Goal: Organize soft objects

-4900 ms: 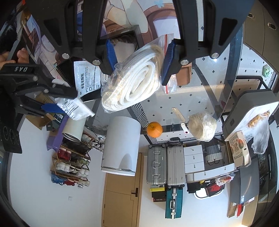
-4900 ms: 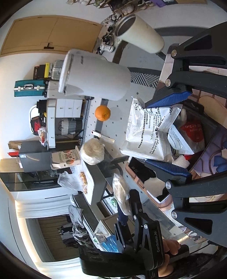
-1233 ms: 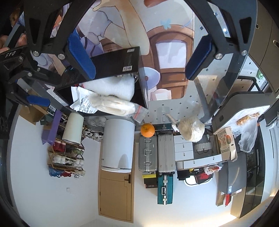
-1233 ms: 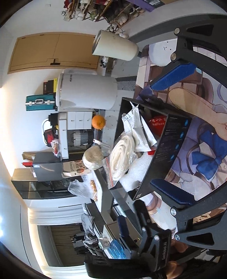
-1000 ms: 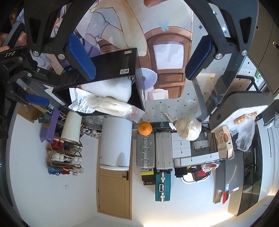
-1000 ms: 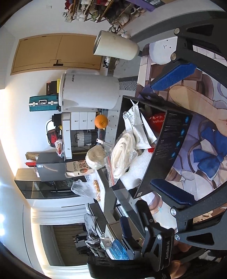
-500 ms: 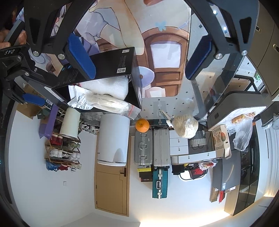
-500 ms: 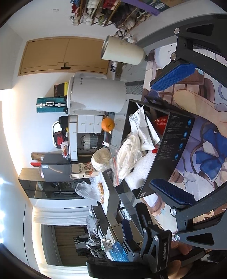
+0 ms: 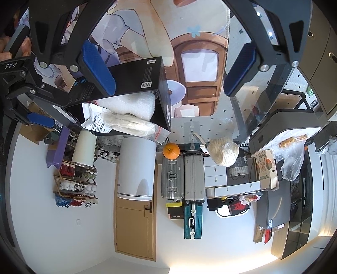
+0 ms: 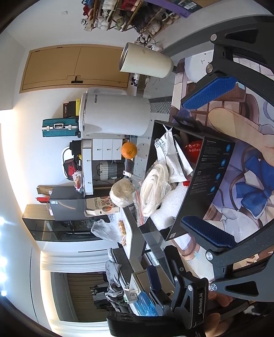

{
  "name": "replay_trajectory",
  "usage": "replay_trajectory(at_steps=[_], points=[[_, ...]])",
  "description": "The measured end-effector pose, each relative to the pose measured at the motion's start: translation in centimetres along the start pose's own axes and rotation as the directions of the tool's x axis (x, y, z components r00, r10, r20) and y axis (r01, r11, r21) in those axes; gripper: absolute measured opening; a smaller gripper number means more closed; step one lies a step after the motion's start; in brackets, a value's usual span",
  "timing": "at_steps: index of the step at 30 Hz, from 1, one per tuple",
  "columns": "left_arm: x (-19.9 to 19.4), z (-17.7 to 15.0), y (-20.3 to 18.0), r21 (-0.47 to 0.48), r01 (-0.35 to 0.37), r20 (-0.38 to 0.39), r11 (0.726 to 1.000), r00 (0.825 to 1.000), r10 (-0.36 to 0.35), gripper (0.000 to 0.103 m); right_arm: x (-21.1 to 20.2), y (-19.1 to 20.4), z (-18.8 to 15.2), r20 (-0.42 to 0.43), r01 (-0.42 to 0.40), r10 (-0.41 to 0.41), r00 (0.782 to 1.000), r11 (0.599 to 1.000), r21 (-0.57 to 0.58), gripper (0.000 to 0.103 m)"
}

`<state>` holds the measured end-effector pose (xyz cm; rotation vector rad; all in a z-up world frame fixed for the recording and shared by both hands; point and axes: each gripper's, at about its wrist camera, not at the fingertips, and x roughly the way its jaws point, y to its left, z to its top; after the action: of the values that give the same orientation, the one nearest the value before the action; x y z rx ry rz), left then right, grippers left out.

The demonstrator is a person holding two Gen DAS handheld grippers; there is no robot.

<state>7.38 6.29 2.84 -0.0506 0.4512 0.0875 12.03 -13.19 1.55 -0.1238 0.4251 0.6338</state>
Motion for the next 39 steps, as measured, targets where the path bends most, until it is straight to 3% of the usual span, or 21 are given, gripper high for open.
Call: replay_trajectory(at_steps=[39], points=[[-0.09,-0.08,0.05,-0.008,0.008,0.008,1.0,1.0,-0.008,0.103,-0.24,0.16,-0.39,0.006,0.002,-0.002,1.0,1.0,0.004,0.102]])
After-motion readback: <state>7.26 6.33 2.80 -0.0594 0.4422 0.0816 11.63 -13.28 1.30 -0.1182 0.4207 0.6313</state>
